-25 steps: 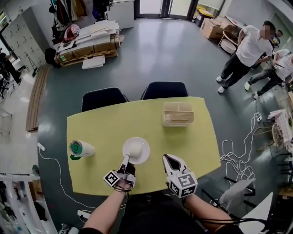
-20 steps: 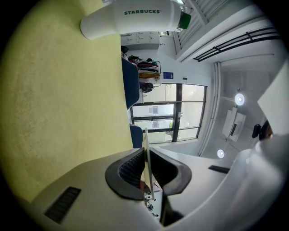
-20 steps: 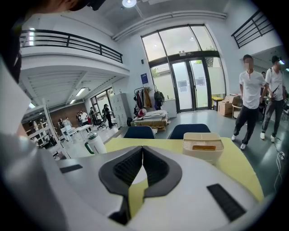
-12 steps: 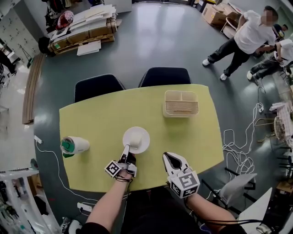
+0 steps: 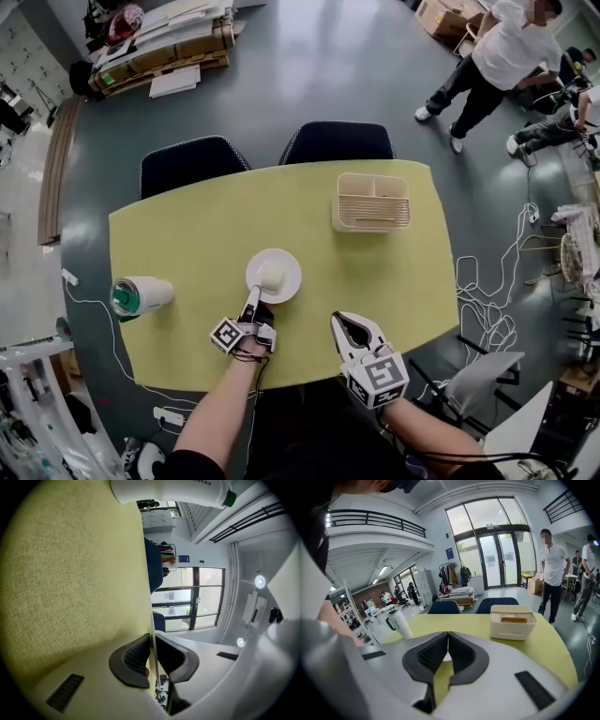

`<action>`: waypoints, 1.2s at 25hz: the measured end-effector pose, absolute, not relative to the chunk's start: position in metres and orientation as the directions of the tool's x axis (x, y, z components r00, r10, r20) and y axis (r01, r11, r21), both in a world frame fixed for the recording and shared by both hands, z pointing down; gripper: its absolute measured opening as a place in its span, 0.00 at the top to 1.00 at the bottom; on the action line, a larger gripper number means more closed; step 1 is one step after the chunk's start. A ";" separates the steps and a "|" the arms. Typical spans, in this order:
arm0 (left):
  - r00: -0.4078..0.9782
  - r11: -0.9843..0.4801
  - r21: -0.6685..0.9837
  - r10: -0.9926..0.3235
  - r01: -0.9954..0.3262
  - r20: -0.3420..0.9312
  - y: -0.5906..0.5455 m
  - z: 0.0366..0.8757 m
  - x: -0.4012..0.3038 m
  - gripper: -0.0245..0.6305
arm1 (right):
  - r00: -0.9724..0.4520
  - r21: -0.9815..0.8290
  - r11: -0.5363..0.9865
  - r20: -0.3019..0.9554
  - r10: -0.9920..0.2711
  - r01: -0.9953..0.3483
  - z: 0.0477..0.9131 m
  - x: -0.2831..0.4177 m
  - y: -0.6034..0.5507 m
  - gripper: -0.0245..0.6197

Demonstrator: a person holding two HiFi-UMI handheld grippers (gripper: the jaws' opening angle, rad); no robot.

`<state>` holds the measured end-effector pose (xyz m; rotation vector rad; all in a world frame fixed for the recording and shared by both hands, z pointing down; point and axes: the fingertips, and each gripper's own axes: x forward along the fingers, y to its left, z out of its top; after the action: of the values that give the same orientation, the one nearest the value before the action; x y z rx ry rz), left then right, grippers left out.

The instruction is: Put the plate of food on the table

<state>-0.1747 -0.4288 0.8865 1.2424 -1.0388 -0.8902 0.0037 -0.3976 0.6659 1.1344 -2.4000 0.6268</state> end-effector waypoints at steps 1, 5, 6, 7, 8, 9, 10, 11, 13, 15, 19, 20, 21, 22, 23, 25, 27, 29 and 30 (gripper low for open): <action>0.302 0.136 0.990 -0.944 -0.025 0.137 -0.429 0.890 -0.175 0.92 | -0.584 -0.221 0.567 0.539 -0.607 -0.793 0.667 0.004 -0.398 0.94; 0.304 0.156 0.987 -0.940 -0.029 0.157 -0.430 0.898 -0.172 0.91 | -0.581 -0.228 0.562 0.548 -0.601 -0.796 0.674 0.006 -0.398 0.94; 0.303 0.165 0.986 -0.938 -0.033 0.167 -0.430 0.899 -0.172 0.91 | -0.582 -0.229 0.561 0.549 -0.600 -0.795 0.675 0.005 -0.397 0.94; 0.302 0.181 0.982 -0.935 -0.047 0.186 -0.429 0.901 -0.173 0.91 | -0.583 -0.231 0.562 0.549 -0.599 -0.794 0.676 0.004 -0.397 0.94; 0.300 0.201 0.977 -0.930 -0.069 0.213 -0.428 0.904 -0.174 0.91 | -0.585 -0.233 0.562 0.549 -0.598 -0.794 0.677 0.004 -0.397 0.94; 0.296 0.221 0.971 -0.925 -0.089 0.238 -0.428 0.907 -0.175 0.91 | -0.586 -0.235 0.563 0.548 -0.597 -0.793 0.677 0.003 -0.397 0.94; 0.291 0.240 0.966 -0.921 -0.100 0.259 -0.429 0.910 -0.175 0.91 | -0.587 -0.236 0.563 0.548 -0.596 -0.792 0.677 0.003 -0.397 0.94; 0.284 0.259 0.960 -0.917 -0.104 0.278 -0.430 0.911 -0.176 0.91 | -0.589 -0.238 0.563 0.547 -0.596 -0.791 0.677 0.003 -0.398 0.94; 0.267 0.301 0.948 -0.910 -0.100 0.317 -0.430 0.914 -0.176 0.91 | -0.592 -0.242 0.565 0.543 -0.595 -0.789 0.677 0.002 -0.399 0.94; 0.253 0.333 0.938 -0.903 -0.097 0.347 -0.430 0.915 -0.176 0.91 | -0.596 -0.244 0.567 0.539 -0.596 -0.787 0.675 0.002 -0.398 0.94; 0.219 0.386 0.910 -0.885 -0.149 0.412 -0.429 0.915 -0.180 0.89 | -0.598 -0.246 0.567 0.534 -0.597 -0.786 0.672 0.002 -0.398 0.94; 0.207 0.401 0.901 -0.879 -0.164 0.429 -0.429 0.914 -0.181 0.88 | -0.598 -0.247 0.566 0.535 -0.598 -0.787 0.672 0.003 -0.398 0.94; 0.197 0.413 0.893 -0.874 -0.176 0.444 -0.428 0.913 -0.182 0.87 | -0.597 -0.248 0.565 0.535 -0.597 -0.787 0.671 0.004 -0.398 0.94; 0.188 0.421 0.887 -0.871 -0.191 0.454 -0.428 0.912 -0.182 0.85 | -0.597 -0.249 0.565 0.535 -0.597 -0.787 0.671 0.005 -0.397 0.94; 0.180 0.425 0.880 -0.868 -0.210 0.462 -0.428 0.911 -0.182 0.83 | -0.598 -0.249 0.565 0.535 -0.597 -0.787 0.671 0.005 -0.396 0.94; 0.163 0.427 0.863 -0.863 -0.270 0.478 -0.427 0.908 -0.184 0.80 | -0.599 -0.249 0.567 0.533 -0.597 -0.786 0.671 0.006 -0.394 0.94; 0.141 0.430 0.836 -0.856 -0.342 0.497 -0.426 0.905 -0.187 0.78 | -0.600 -0.249 0.567 0.532 -0.598 -0.785 0.672 0.006 -0.392 0.94; 0.118 0.434 0.801 -0.846 -0.412 0.519 -0.427 0.903 -0.191 0.77 | -0.599 -0.249 0.566 0.533 -0.598 -0.786 0.672 0.007 -0.391 0.94; 0.105 0.438 0.781 -0.841 -0.445 0.531 -0.428 0.902 -0.193 0.77 | -0.599 -0.249 0.566 0.533 -0.597 -0.786 0.673 0.008 -0.391 0.94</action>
<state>-0.1930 -0.4277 0.9025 1.1801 -1.5242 -0.4245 0.0080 -0.3913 0.6728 1.1219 -2.4113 0.6629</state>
